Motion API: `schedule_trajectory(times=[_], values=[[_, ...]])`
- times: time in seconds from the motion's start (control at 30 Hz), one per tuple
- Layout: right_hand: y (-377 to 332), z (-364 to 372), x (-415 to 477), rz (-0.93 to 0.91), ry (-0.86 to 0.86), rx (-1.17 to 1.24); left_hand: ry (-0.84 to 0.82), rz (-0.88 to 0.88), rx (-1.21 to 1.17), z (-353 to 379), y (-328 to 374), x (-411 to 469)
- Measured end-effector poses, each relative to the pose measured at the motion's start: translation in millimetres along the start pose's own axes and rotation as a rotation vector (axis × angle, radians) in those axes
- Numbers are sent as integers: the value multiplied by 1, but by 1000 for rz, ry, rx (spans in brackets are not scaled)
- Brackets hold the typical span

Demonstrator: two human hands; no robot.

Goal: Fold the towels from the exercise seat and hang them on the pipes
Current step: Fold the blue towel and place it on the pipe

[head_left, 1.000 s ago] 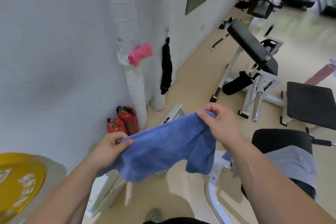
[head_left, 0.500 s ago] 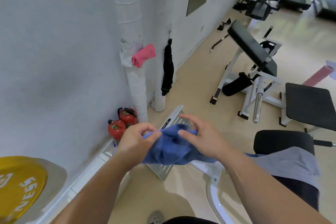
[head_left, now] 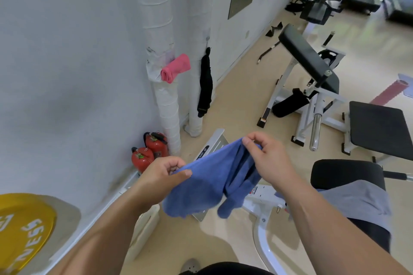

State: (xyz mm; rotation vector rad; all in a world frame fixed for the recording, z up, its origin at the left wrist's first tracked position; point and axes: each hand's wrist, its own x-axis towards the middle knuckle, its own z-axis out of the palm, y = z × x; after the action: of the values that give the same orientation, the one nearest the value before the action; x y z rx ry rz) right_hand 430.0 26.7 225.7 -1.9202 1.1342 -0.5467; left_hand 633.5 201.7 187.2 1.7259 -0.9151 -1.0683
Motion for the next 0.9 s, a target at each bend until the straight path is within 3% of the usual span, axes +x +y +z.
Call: schedule_trajectory(times=[0.23, 0.33, 0.5, 0.67, 0.77, 0.9], values=[[7, -11, 3, 240, 177, 123, 107, -43, -125, 17, -11, 7], [-1, 8, -5, 390, 109, 308, 197, -20, -236, 40, 4, 13], [-19, 44, -20, 543, -44, 683, 173, 3, -318, 71, 24, 15], [-21, 42, -31, 488, -148, 872, 202, 30, -419, 72, 22, 8], [-21, 41, -37, 347, -249, 747, 212, 55, -429, 68, 22, 3], [-24, 41, -41, 274, -253, 631, 186, 37, -495, 66, 20, 0]])
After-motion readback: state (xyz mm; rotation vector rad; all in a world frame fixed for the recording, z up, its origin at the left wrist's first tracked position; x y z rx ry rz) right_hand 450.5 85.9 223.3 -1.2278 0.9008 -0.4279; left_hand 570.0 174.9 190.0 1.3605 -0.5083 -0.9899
